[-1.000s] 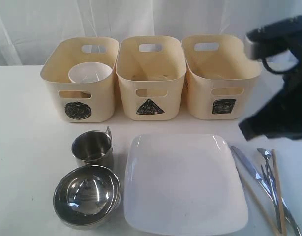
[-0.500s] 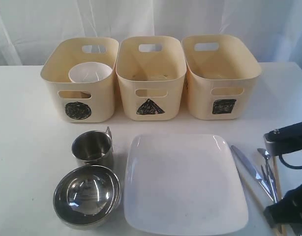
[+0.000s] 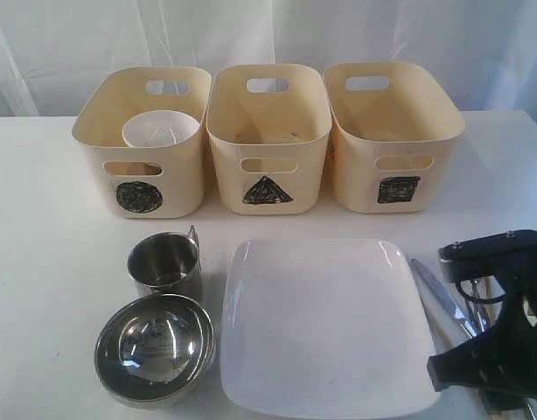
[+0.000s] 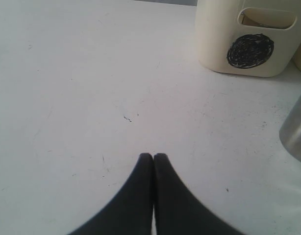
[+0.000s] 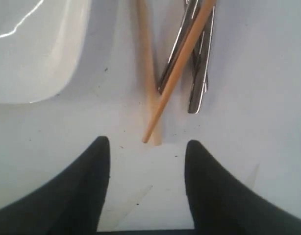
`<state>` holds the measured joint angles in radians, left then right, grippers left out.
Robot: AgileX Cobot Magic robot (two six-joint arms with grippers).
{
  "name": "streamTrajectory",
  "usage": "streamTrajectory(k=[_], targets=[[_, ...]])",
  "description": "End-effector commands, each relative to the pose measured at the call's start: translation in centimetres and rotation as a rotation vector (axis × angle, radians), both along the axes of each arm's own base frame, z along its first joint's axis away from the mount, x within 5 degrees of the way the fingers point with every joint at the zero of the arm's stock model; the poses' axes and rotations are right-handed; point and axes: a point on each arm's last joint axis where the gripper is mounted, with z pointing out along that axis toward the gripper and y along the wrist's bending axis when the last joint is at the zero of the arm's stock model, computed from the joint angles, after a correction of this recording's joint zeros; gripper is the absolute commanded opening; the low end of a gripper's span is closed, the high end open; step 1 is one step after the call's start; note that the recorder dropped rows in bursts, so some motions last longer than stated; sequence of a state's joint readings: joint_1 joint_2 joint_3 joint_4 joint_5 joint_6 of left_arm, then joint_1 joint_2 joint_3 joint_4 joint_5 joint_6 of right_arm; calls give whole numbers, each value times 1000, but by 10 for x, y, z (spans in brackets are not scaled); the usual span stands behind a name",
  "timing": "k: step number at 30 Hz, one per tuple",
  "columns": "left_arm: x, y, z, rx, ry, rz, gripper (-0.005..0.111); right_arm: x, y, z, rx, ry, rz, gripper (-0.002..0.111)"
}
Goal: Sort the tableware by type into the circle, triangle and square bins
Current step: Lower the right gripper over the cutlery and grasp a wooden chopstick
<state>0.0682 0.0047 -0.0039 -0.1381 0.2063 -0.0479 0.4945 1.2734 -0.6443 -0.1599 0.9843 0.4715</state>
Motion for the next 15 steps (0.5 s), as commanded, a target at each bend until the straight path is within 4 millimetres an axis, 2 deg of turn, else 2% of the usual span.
streamTrajectory(k=[1,15], targets=[[0,0,-1,-2,-5,-1,0,5,1,-11,-17,29,-28,46],[0,0,-1,-2,-5,-1,0,10,1,-27,-73,97,-27,46]])
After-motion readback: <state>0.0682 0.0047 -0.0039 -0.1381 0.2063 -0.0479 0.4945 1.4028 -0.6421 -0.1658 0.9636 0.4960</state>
